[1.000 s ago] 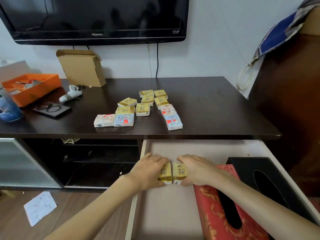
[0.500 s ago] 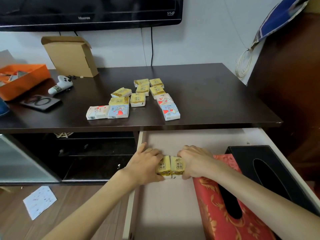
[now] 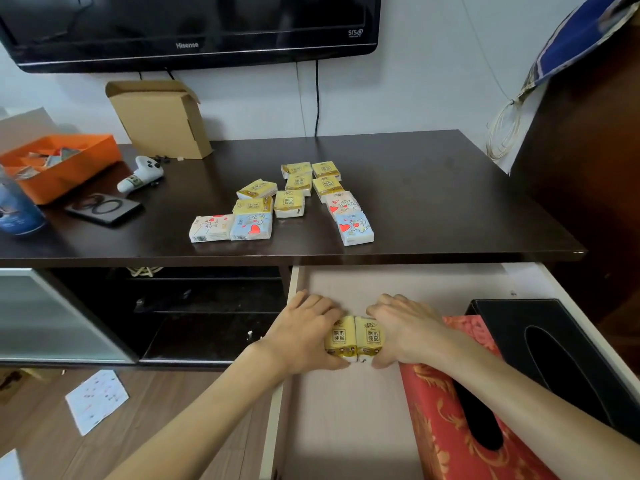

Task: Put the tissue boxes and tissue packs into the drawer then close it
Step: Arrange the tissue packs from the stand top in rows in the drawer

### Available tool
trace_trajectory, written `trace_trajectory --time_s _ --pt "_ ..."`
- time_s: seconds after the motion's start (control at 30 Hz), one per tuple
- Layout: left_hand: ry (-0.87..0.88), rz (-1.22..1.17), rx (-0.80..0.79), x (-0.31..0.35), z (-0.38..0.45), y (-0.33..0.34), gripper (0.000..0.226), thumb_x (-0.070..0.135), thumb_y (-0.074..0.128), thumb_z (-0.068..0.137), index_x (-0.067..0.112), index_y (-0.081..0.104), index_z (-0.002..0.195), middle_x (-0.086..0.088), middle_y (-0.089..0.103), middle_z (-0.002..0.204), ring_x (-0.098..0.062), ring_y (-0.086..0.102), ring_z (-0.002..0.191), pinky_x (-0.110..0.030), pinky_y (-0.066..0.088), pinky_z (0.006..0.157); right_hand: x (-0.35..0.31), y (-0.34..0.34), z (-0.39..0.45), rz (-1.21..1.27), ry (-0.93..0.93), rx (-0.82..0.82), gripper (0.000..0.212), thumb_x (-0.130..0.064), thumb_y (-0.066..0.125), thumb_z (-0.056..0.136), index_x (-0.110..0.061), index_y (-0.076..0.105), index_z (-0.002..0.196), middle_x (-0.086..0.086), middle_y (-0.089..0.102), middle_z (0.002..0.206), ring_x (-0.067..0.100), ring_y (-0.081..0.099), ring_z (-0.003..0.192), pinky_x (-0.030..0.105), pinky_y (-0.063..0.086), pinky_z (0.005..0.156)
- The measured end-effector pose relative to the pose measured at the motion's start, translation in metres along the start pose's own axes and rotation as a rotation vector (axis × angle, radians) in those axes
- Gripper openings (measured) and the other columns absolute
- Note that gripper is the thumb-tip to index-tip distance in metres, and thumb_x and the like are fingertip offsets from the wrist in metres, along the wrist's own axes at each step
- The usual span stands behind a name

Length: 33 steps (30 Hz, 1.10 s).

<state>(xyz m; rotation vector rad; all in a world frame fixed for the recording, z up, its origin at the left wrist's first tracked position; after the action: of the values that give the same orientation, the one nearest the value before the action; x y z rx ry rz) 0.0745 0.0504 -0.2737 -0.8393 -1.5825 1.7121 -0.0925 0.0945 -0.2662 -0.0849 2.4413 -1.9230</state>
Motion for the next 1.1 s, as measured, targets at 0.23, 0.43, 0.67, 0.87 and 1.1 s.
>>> trace_trajectory --time_s 0.23,0.43,0.67,0.87,1.1 --pt "-0.049 -0.277 0.211 -0.008 -0.013 -0.024 0.046 0.047 0.059 0.089 0.025 0.061 0.129 0.011 0.059 0.130 -0.009 0.051 0.120 -0.027 0.037 0.107 0.005 -0.008 -0.010 0.388 -0.027 0.169 0.075 -0.077 0.050 0.069 -0.036 0.059 0.131 -0.021 0.052 0.127 0.008 0.051 0.123 0.042 0.048 0.094" --pt "-0.262 -0.324 0.519 -0.074 -0.013 -0.084 0.031 0.032 0.058 0.095 0.025 0.063 0.125 0.012 0.058 0.128 -0.004 0.052 0.120 -0.022 0.045 0.094 0.019 -0.063 0.001 0.670 -0.106 0.540 0.026 -0.032 0.066 0.089 -0.033 0.068 0.115 -0.020 0.063 0.115 0.002 0.059 0.109 0.041 0.052 0.090" --pt "-0.481 -0.120 0.269 -0.117 0.010 -0.081 0.042 0.035 0.056 0.094 0.014 0.059 0.131 -0.004 0.057 0.134 -0.023 0.052 0.121 -0.036 0.047 0.095 0.023 -0.086 0.047 0.416 -0.043 0.576 0.044 -0.028 0.062 0.096 -0.022 0.053 0.139 -0.011 0.046 0.142 0.011 0.042 0.123 0.038 0.052 0.079" --pt "-0.308 -0.282 0.392 -0.095 0.014 -0.071 0.031 0.039 0.056 0.092 0.023 0.064 0.118 0.009 0.061 0.116 -0.011 0.053 0.111 -0.029 0.049 0.090 0.025 -0.079 0.052 0.250 -0.049 0.617 0.036 -0.035 0.066 0.094 -0.024 0.058 0.128 -0.011 0.052 0.125 0.009 0.045 0.113 0.030 0.051 0.066" --pt "-0.256 -0.480 0.346 -0.101 0.037 -0.074 0.028 0.035 0.076 0.082 0.029 0.065 0.107 0.014 0.056 0.102 -0.005 0.056 0.097 -0.018 0.046 0.079 0.034 -0.092 0.056 0.379 -0.127 0.550 0.021 -0.032 0.073 0.090 -0.023 0.067 0.107 -0.012 0.052 0.114 0.011 0.045 0.109 0.033 0.049 0.072"
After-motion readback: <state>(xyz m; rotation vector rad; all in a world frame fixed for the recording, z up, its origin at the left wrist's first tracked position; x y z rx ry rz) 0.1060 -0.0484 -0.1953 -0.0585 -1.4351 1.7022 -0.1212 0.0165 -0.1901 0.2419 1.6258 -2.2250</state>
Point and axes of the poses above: each hand's wrist, its own z-axis towards the middle knuckle, its own y-axis out of the palm, x = y × z, the point moved 4 cm from there along z, towards the middle knuckle
